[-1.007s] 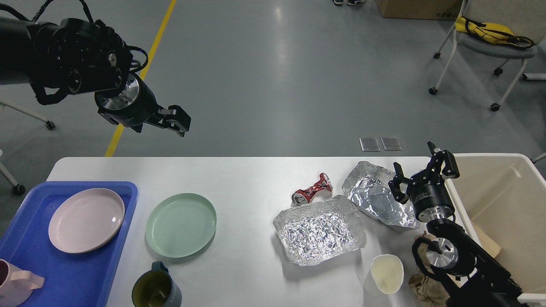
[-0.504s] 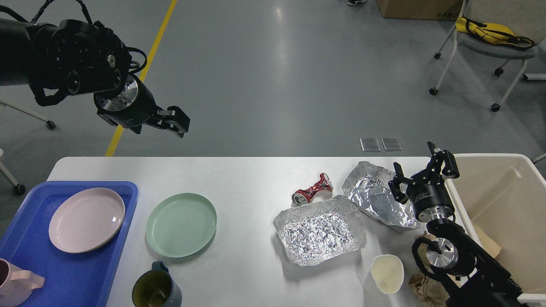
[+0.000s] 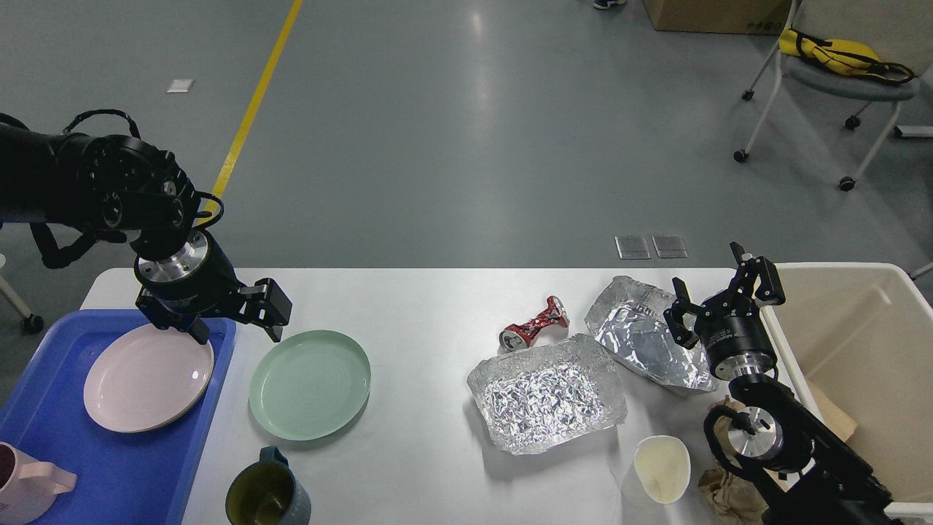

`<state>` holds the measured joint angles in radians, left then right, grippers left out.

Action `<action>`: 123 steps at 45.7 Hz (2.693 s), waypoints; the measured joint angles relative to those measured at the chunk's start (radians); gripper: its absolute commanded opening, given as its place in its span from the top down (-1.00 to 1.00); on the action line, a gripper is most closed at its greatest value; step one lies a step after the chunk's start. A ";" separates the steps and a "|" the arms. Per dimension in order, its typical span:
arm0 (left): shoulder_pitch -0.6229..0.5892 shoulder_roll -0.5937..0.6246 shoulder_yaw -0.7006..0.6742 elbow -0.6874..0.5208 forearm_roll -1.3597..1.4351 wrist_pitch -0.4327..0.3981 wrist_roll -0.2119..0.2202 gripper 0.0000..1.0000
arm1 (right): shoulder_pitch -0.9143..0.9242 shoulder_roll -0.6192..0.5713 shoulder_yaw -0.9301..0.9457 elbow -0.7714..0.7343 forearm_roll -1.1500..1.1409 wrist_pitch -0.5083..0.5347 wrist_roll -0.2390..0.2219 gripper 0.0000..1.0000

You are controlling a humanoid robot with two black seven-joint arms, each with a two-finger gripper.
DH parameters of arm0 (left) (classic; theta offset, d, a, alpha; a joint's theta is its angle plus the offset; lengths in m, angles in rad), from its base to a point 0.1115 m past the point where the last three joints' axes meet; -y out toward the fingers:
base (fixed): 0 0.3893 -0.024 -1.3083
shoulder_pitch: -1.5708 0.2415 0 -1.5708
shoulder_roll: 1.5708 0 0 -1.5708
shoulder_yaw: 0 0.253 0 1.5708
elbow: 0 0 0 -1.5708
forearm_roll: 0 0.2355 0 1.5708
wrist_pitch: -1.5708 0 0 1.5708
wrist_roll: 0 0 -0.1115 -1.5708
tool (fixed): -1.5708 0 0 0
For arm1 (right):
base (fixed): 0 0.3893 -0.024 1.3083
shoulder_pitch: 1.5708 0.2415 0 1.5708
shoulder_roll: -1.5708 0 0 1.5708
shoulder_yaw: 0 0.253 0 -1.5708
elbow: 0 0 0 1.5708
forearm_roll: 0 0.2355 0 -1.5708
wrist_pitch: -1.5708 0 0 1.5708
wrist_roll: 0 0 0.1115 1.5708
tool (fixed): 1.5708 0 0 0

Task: Tidy desktop
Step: 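Lower the left gripper down onto the dark mug nearest the robot, then close the left gripper around the dark mug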

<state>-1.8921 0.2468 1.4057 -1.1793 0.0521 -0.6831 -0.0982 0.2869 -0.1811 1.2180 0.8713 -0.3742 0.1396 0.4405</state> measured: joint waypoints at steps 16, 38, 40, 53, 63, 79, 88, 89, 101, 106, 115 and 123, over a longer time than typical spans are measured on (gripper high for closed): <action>0.104 0.040 -0.017 -0.004 -0.001 -0.011 -0.012 -0.92 | 0.000 0.000 0.000 0.000 0.000 0.000 0.000 -1.00; 0.151 0.064 -0.025 -0.110 0.014 -0.006 0.101 -0.82 | 0.000 0.000 0.000 0.000 -0.001 0.000 0.000 -1.00; 0.151 0.070 -0.033 -0.131 0.014 0.003 0.119 -0.81 | 0.000 0.000 0.000 0.000 -0.001 0.000 0.000 -1.00; 0.119 0.135 -0.078 -0.248 0.021 0.102 0.256 -0.77 | 0.000 0.000 0.000 0.000 0.000 0.000 0.000 -1.00; 0.071 0.182 -0.107 -0.342 0.052 0.118 0.285 -0.70 | 0.000 0.000 0.000 0.000 0.000 0.000 0.000 -1.00; 0.074 0.198 -0.149 -0.390 0.097 0.170 0.315 -0.69 | 0.000 0.000 0.000 0.000 0.000 0.000 0.000 -1.00; 0.084 0.202 -0.160 -0.393 0.097 0.186 0.320 -0.73 | -0.001 0.000 0.000 0.000 0.000 0.000 0.000 -1.00; 0.087 0.202 -0.161 -0.393 0.097 0.186 0.320 -0.74 | -0.001 0.000 0.000 0.000 0.000 0.000 0.000 -1.00; 0.123 0.208 -0.186 -0.384 0.094 0.183 0.319 -0.83 | -0.001 0.000 0.000 0.000 0.000 0.000 0.000 -1.00; 0.126 0.210 -0.188 -0.381 0.094 0.183 0.319 -0.83 | -0.001 0.000 0.000 0.000 0.000 0.000 0.000 -1.00; 0.140 0.211 -0.198 -0.376 0.094 0.189 0.319 -0.84 | -0.001 0.000 0.000 0.000 0.000 0.000 0.001 -1.00; 0.162 0.211 -0.215 -0.376 0.094 0.189 0.314 -0.84 | 0.000 0.000 0.000 0.000 0.000 0.000 0.001 -1.00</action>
<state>-1.7298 0.4581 1.1904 -1.5553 0.1457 -0.4938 0.2159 0.2865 -0.1810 1.2180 0.8714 -0.3745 0.1396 0.4411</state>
